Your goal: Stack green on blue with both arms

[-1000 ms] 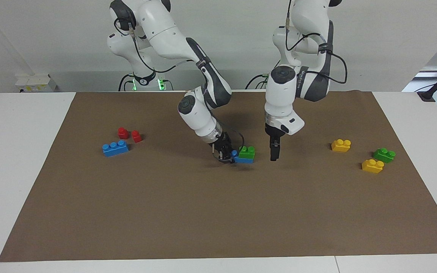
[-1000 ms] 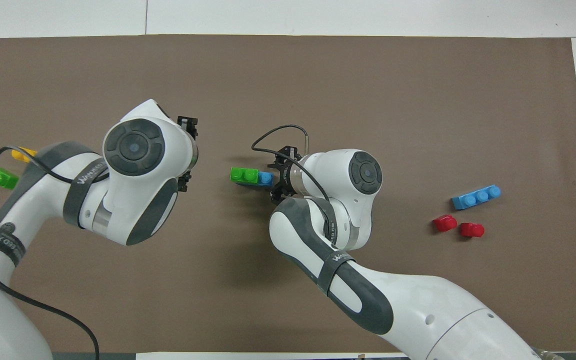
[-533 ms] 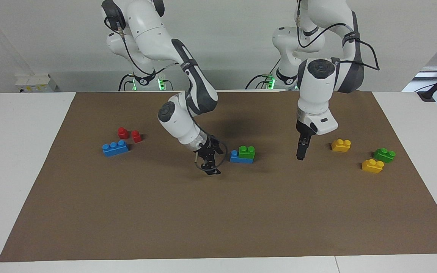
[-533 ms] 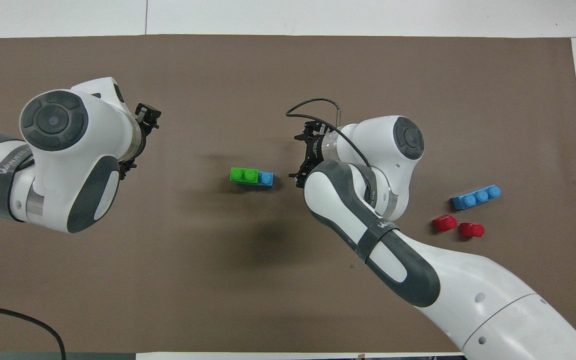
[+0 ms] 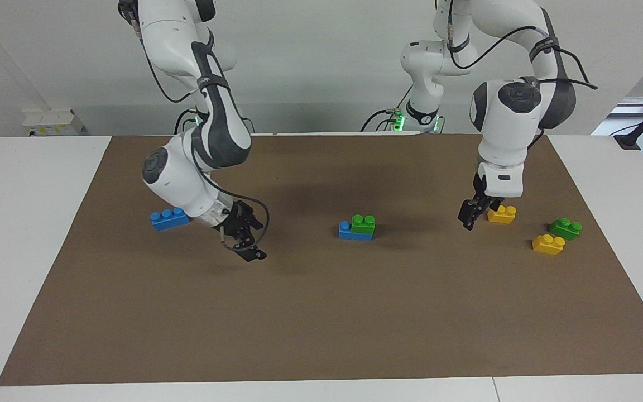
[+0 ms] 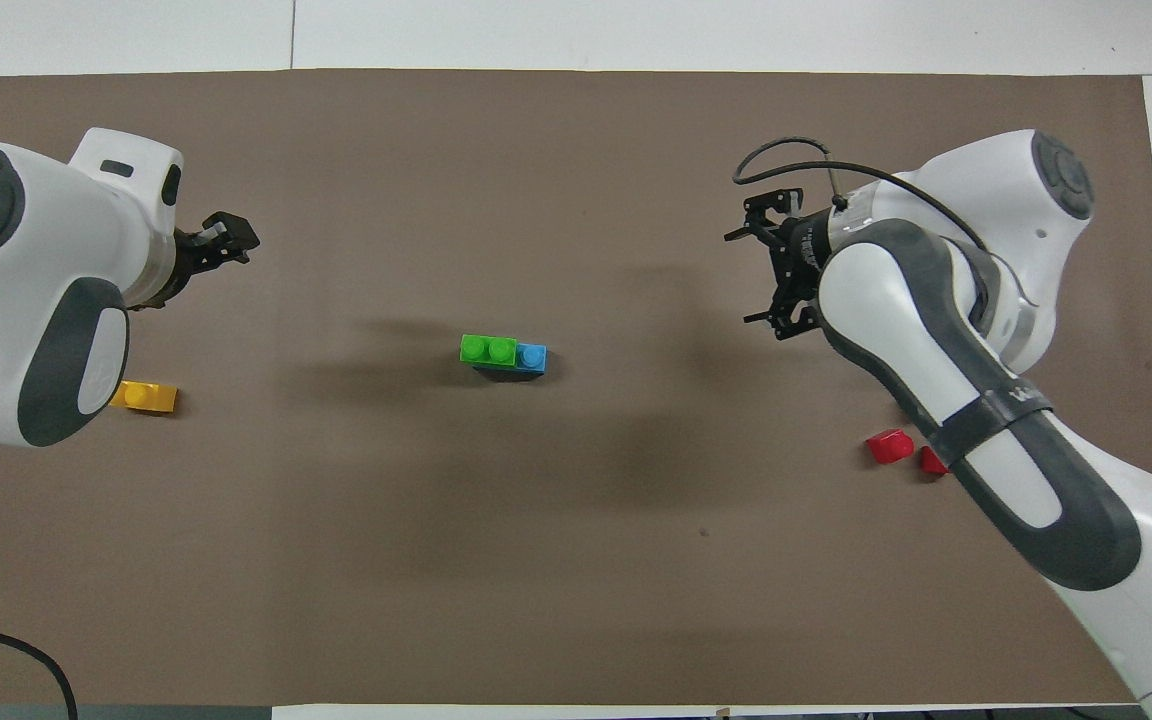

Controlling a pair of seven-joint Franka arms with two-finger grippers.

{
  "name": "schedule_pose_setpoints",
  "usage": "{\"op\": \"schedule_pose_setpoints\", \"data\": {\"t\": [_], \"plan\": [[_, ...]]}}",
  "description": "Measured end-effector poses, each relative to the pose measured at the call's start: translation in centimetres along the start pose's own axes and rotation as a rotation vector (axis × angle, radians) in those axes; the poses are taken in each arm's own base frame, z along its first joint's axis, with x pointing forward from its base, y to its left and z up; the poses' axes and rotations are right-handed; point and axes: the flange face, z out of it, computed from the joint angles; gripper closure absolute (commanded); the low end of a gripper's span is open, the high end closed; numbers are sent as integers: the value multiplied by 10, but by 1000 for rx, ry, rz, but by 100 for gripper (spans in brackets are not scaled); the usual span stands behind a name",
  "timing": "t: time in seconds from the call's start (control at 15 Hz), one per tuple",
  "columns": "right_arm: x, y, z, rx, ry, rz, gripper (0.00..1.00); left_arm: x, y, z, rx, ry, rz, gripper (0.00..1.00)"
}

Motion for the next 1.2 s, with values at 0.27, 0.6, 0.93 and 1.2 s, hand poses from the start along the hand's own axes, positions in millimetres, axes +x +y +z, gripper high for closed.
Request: {"op": "schedule_pose_setpoints", "data": {"t": [0.27,0.6,0.93,1.2], "plan": [[25,22,-64,-97,102,-319,0,18,-27,-27,-40,-39,194,0],[1,45,-157,-223,113,-734,0,25,-62,-81,-35,-114,389,0],[-40,77,-229,-300,170,-1073,0,17,-69,-135,-40,-184,422,0],[-37,81,-245,-365,226,-1192,0,19,-70,-142,-55,-181,417,0]]}}
